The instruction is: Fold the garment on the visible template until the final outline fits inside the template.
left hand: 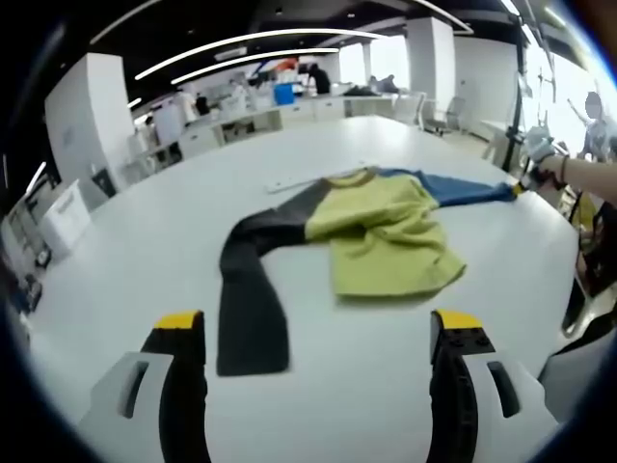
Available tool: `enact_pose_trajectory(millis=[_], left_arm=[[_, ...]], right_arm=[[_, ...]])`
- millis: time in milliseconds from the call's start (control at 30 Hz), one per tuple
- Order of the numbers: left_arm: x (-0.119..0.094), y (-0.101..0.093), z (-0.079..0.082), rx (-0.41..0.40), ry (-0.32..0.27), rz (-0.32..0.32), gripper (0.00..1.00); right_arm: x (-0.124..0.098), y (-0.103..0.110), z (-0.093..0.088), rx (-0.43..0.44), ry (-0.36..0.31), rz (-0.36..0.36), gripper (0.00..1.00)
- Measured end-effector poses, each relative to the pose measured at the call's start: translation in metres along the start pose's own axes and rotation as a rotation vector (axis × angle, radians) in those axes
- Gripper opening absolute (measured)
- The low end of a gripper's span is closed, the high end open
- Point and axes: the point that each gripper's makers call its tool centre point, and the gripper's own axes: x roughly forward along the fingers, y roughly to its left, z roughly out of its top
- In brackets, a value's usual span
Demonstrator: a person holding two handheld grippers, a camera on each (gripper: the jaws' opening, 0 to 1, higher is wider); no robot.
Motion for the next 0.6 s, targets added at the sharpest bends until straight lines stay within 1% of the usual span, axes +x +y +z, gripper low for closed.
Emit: enact_pose_trajectory(millis=[167,267,367,600], left_arm=[[-0.001,-0.002,0.002,0.004,-0.002,-0.009,0.93],[-0.002,-0.003,0.004,0.005,-0.006,-0.013,0.93],[-0.003,-0.004,0.004,0.005,-0.009,-0.016,0.93],[-0.005,-0.003,0.003,0.005,-0.008,-0.016,0.93]], right_arm=[[0.000,0.000,-0.006,-0.028,0.029,0.013,0.00],[0.000,-0.001,-0.005,-0.032,0.029,0.014,0.00],[0.002,-0.003,-0.002,-0.055,0.031,0.005,0.00],[0.006,-0.012,0.000,-0.077,0.035,-0.025,0.00]])
